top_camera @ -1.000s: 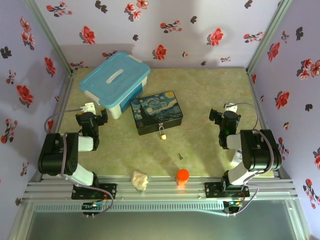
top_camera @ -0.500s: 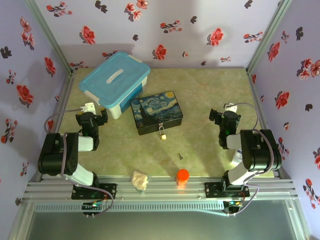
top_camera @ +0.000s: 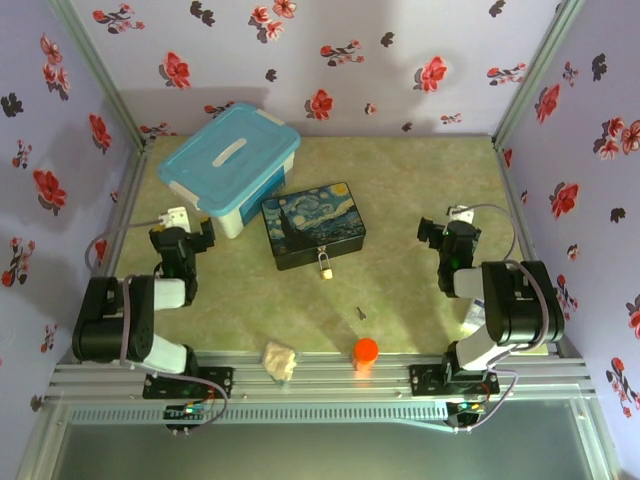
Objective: Unlock the padlock with the key
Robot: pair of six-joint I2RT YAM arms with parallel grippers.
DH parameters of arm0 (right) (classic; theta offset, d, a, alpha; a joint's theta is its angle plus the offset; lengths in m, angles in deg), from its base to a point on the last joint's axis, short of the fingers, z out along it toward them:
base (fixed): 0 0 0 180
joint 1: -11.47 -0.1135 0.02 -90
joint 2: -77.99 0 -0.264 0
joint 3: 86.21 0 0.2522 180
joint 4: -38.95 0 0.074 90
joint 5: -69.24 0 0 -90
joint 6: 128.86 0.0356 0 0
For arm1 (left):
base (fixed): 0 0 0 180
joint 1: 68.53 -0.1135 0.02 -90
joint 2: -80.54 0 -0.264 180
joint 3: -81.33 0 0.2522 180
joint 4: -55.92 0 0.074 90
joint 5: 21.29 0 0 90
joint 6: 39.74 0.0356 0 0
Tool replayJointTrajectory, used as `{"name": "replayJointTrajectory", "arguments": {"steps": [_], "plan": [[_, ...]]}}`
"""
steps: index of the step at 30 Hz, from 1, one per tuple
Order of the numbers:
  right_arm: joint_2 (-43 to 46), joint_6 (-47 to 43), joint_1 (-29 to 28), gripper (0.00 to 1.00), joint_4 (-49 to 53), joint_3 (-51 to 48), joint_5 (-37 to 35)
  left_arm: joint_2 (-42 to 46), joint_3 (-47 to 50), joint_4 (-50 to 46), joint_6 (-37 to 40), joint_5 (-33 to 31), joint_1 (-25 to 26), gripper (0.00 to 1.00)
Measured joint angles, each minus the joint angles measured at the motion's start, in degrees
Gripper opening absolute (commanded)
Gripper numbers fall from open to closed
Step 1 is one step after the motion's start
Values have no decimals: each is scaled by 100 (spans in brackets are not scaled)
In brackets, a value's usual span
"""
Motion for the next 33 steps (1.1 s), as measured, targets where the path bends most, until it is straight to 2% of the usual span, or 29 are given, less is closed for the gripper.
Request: {"name": "replayJointTrajectory", "arguments": {"steps": [7,12,14,19,21,25,29,33], "plan": [[942,4,0,99,892,212,50,1366,20,-933,-201,-118,2,100],[1600,514,0,99,2243,780,109,2358,-125,-2000,-1191,-101,2,100],[1777,780,13,99,2927,1147,319,2708,-195,-2378,-1703,129,0,100],[1978,1292,-120,96,4098,1600,1300,3128,-321,-3182,-2911,1231,96,100],[1906,1346,-442,93,4780,1777,1401,3123,-444,-3652,-3158,1550,352,100],[1777,1386,-1429,82,5921,2006,1497,3123,-741,-4533,-3246,1950,1276,100],[1718,1432,-2433,69,6819,2011,1491,3112,-914,-5023,-3246,2118,2015,100],[1589,1587,-3261,65,7276,1978,1508,3110,-953,-5272,-3248,2186,2594,100]]}}
